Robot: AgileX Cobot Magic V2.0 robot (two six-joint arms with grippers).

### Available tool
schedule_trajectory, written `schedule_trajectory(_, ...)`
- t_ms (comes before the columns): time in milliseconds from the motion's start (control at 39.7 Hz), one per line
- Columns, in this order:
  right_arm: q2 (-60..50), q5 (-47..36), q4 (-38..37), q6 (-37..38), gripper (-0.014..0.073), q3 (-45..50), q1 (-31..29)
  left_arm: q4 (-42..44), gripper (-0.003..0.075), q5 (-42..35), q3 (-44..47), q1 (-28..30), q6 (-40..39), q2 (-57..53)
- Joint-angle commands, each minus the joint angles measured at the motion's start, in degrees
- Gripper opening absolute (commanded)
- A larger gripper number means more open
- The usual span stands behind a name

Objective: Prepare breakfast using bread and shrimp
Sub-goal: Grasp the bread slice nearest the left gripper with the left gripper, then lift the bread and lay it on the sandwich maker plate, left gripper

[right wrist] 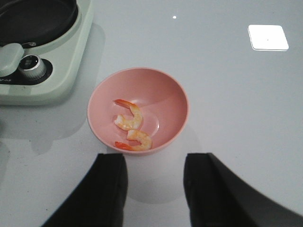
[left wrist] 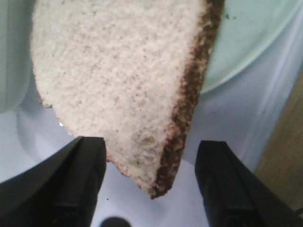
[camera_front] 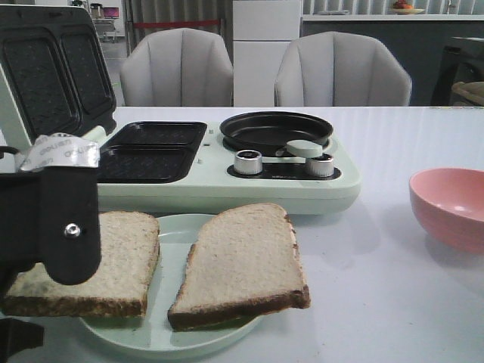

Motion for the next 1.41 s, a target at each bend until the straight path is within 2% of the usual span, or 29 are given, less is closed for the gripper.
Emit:
schedule_trajectory(0,0.3,-3.9,0.0,-0.3,0.0413,-2.0,0.2,7.4,0.0455,2.6,-1.4,-0.4,-4.0,0.6)
schedule_trajectory(151,0.3,-3.9,0.0,-0.3,0.0413,-2.0,0.2,12.0,0.0455,2.7,-1.4,-0.4,-4.1,3.4)
schedule_trajectory(277,0.3,-3.9,0.0,-0.3,0.0413,-2.0,0.2,12.4,0.0448,3.2,-1.4,-0.4,-4.2,5.3)
schedule_trajectory(479,0.3,-3.9,0.0,-0.3,0.0413,-2.0,0.2,12.3,0.0304,5.9,-1.4,-0.4,-8.0,5.5)
schedule_trajectory(681,0.3,-3.9,0.0,-0.3,0.0413,-2.0,0.2,11.2,0.0153,6.1,-1.4,-0.6,-8.1,5.2)
schedule_trajectory(782,0.3,-3.9,0.0,-0.3,0.0413,-2.0,0.2,11.2,0.0101,7.9,-1.4,-1.9,-8.1,5.1)
schedule_trajectory(983,0.3,-3.9,0.0,-0.3,0.0413,-2.0,0.2,13.4,0.0101,19.7,-1.4,-6.7,-8.1,2.7)
schedule_trajectory(1135,0.3,-3.9,0.0,-0.3,0.0413,-2.0,0.2,20.3,0.0101,27.6,-1.4,-8.2,-8.1,-1.2)
schedule_trajectory(1261,0.3,-3.9,0.0,-0.3,0.0413,-2.0,0.2,28.4,0.0101,31.0,-1.7,-7.9,-8.1,-4.3)
schedule_trajectory(1387,0.3,-3.9,0.0,-0.3,0.0413,-2.0,0.2,33.1,0.0100,30.6,-4.2,-5.8,-8.1,-5.2)
